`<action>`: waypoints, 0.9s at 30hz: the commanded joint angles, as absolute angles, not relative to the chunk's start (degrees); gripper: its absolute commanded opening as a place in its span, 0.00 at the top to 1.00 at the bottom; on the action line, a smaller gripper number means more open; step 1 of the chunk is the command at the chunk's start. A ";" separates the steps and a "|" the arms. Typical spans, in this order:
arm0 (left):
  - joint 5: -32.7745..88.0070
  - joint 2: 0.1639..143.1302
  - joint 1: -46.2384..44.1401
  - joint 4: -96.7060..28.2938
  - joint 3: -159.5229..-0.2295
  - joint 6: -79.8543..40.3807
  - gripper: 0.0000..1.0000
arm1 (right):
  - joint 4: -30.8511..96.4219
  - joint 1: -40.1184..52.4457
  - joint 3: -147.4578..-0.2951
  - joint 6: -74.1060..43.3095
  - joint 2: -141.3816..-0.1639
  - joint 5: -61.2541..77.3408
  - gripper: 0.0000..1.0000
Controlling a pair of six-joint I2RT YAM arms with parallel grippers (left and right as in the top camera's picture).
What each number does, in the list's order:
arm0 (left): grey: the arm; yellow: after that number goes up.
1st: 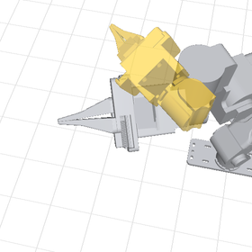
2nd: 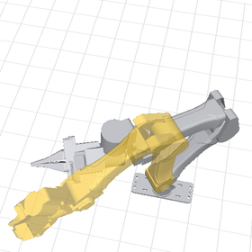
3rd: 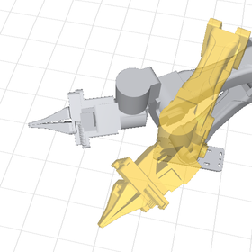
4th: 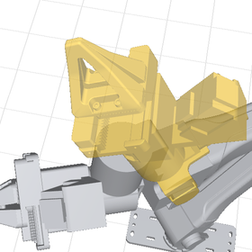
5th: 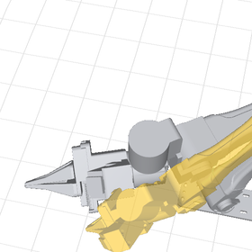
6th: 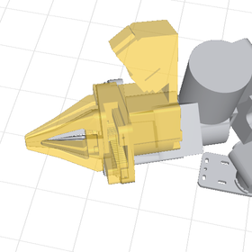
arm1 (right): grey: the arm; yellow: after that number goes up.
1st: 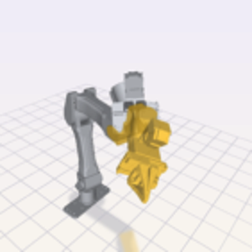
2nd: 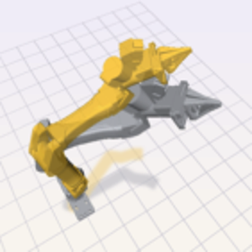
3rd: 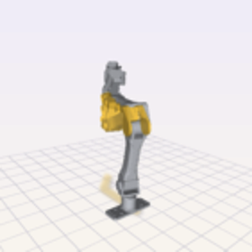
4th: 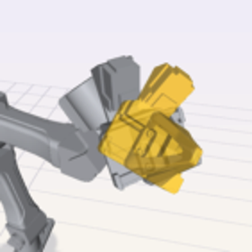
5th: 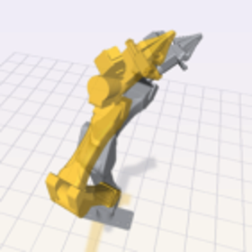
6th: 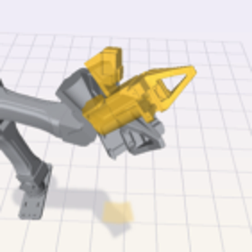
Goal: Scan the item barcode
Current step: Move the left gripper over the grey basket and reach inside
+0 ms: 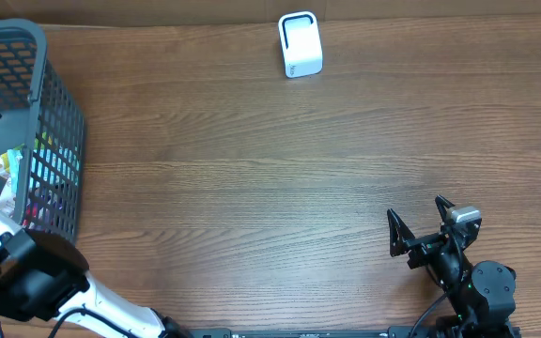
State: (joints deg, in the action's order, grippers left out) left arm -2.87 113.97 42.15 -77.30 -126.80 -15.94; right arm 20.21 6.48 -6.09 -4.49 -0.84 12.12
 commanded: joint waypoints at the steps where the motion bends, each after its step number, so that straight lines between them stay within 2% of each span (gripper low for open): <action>1: -6.20 117.03 42.76 -77.62 -127.96 -18.48 0.12 | 21.58 6.85 -6.50 -4.73 -0.16 13.15 0.00; 9: -6.17 123.68 42.78 -76.40 -127.96 -17.12 0.14 | 21.58 6.85 -6.50 -4.73 -0.16 13.15 0.00; 17: -0.93 130.82 42.78 -74.41 -127.96 -11.51 0.23 | 21.58 6.85 -6.50 -4.73 -0.16 13.15 0.00; 25: 0.08 135.00 42.68 -74.13 -127.63 -10.28 0.33 | 21.58 6.85 -6.50 -4.73 -0.16 13.15 0.00; 27: 0.05 135.13 42.68 -74.13 -127.52 -10.28 0.41 | 21.58 6.85 -6.50 -4.73 -0.16 13.15 0.00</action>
